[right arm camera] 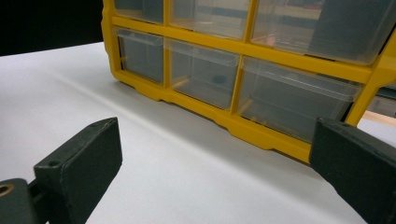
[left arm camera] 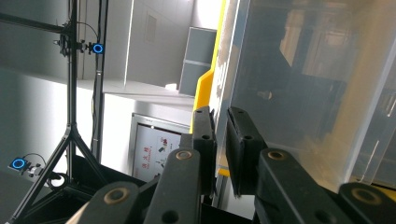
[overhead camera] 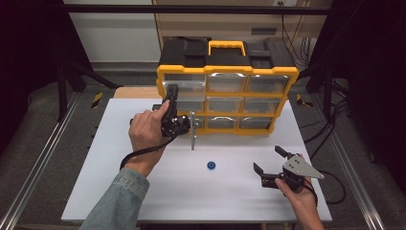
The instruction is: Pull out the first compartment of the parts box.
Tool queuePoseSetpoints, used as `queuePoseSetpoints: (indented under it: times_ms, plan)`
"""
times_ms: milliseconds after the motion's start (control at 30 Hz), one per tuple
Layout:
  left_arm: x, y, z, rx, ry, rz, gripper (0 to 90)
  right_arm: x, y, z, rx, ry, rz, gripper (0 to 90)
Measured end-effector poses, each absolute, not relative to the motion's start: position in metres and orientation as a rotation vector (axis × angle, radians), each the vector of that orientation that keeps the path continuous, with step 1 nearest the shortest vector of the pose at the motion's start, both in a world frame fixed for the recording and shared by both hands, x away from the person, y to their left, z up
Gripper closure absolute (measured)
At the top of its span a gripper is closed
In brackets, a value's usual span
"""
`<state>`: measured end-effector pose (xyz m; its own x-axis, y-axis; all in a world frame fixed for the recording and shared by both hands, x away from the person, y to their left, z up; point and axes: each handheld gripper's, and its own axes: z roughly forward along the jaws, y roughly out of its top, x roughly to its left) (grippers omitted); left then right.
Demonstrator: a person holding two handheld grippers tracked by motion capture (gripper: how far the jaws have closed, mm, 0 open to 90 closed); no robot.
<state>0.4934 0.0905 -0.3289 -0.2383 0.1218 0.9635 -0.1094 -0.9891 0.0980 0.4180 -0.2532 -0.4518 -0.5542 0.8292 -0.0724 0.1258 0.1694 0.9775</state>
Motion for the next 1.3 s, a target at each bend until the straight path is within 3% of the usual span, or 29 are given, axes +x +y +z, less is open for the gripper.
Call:
queuePoseSetpoints:
  times_ms: [1300]
  plan:
    - [0.473,0.091,-0.332,1.819,0.038,2.345,80.9,0.418,-0.253,-0.452,0.904,1.815,1.432,3.1]
